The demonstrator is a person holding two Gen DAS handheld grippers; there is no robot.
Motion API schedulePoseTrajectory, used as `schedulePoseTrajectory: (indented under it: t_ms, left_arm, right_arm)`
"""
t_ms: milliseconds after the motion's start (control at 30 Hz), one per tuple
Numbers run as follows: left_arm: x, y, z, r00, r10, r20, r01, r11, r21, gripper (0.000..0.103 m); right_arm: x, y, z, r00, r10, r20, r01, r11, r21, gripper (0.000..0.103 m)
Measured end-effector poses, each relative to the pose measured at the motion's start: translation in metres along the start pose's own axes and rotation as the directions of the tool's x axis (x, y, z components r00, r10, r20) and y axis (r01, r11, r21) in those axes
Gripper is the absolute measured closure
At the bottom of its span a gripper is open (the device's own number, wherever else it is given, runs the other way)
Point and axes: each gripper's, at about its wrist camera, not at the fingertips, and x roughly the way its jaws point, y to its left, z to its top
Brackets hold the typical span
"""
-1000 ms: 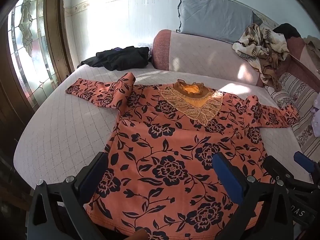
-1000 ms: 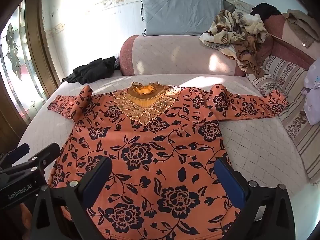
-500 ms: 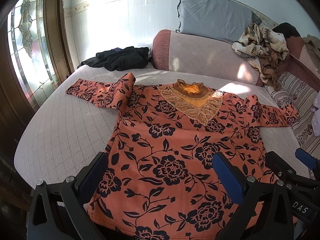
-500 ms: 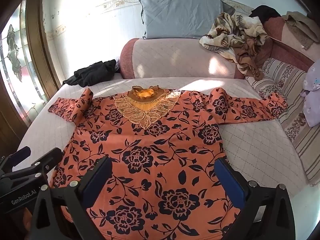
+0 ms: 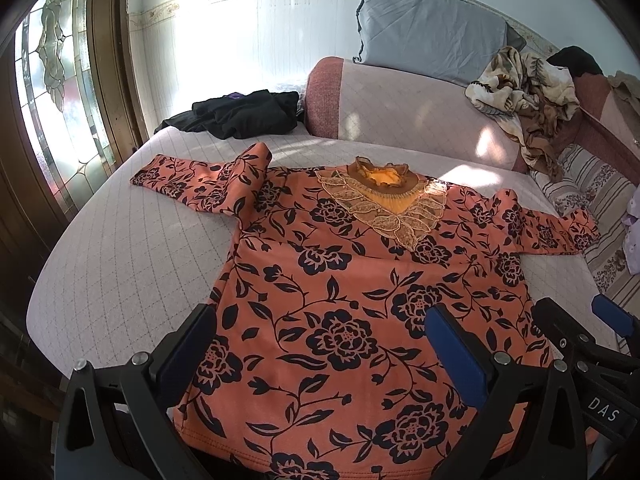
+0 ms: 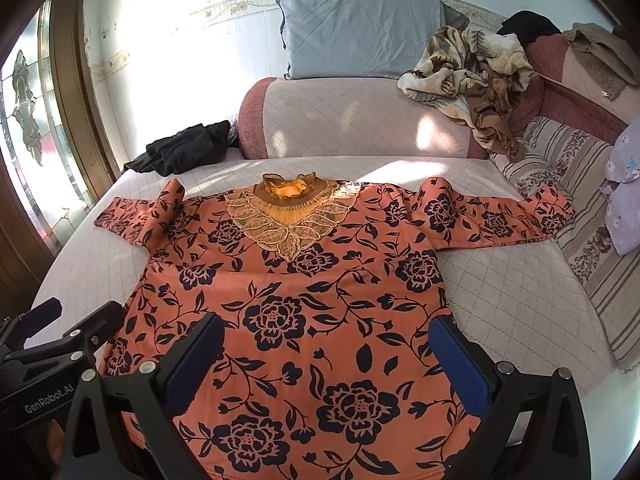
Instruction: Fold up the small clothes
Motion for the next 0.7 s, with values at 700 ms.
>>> schedulePoseTrajectory:
  t_ms: [700]
  left_arm:
    - [0.0018, 0.0017, -0.0003, 1.000, -0.004, -0.001, 0.004, 1.000, 0.001, 0.000]
  right_arm:
    - [0.0044, 0.0019, -0.0021, 1.000, -0.001, -0.007, 0.001, 1.000, -0.005, 0.000]
